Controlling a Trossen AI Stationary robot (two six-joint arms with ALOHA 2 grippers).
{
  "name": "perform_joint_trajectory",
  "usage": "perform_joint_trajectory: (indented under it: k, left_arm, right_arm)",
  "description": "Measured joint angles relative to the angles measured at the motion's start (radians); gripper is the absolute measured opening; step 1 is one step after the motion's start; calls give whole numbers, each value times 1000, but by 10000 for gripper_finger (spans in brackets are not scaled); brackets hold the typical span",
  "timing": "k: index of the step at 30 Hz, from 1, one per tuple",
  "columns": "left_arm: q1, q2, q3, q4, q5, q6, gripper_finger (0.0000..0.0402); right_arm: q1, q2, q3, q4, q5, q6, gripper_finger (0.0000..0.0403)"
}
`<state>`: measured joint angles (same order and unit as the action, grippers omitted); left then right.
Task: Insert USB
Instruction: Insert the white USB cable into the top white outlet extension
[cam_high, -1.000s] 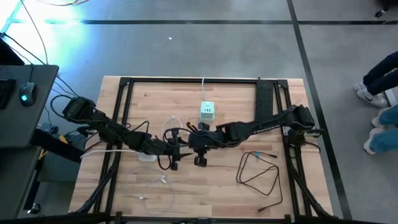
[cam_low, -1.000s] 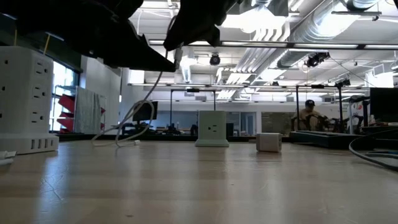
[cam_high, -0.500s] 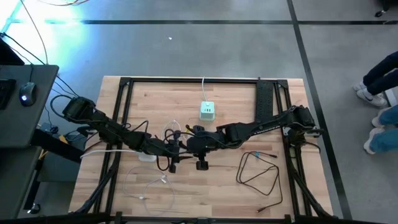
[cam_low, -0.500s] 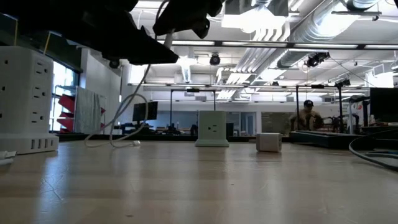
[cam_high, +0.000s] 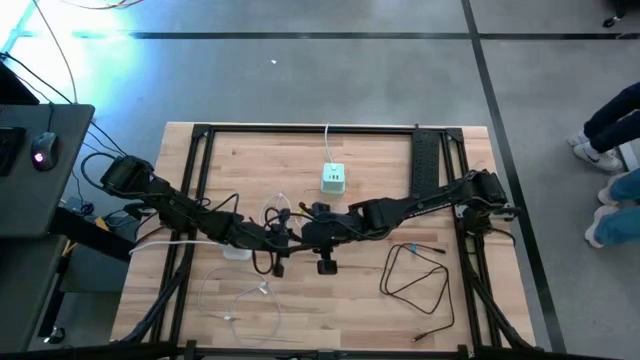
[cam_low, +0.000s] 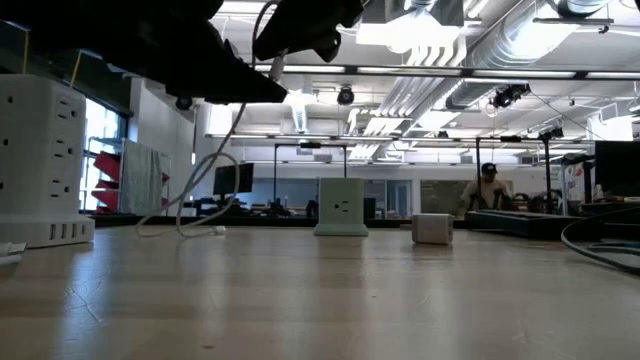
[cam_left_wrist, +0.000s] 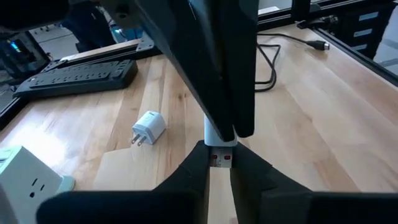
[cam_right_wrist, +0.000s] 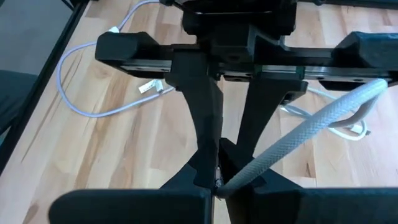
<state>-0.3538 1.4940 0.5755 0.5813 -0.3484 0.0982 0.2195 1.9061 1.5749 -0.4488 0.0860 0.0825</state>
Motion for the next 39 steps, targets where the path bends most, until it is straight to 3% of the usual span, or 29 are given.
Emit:
perform_joint_trajectory:
  k: [6, 15, 22, 24, 28, 33, 39]
  left_arm:
    - [1, 0, 3, -21, -97, -19, 17]
    - [73, 0, 3, -156, -159, -215, 17]
    - [146, 0, 3, -320, -162, -429, 17]
    - [151, 0, 3, -332, -160, -427, 17]
    - [139, 0, 3, -305, -170, -402, 17]
    - [115, 0, 3, -267, -205, -366, 19]
    - [110, 0, 3, -237, -241, -348, 18]
  right_arm:
    - [-3, -1, 0, 3, 119, 60, 29]
    - [-35, -66, 0, -85, 412, 297, 156]
    - [-64, -72, -19, -292, 416, 558, 193]
    - [-62, -63, -67, -242, 400, 575, 194]
    - [-61, -62, -199, 22, 331, 615, 195]
    - [-68, -61, -357, 327, 351, 674, 193]
    - [-68, -61, -436, 546, 380, 660, 188]
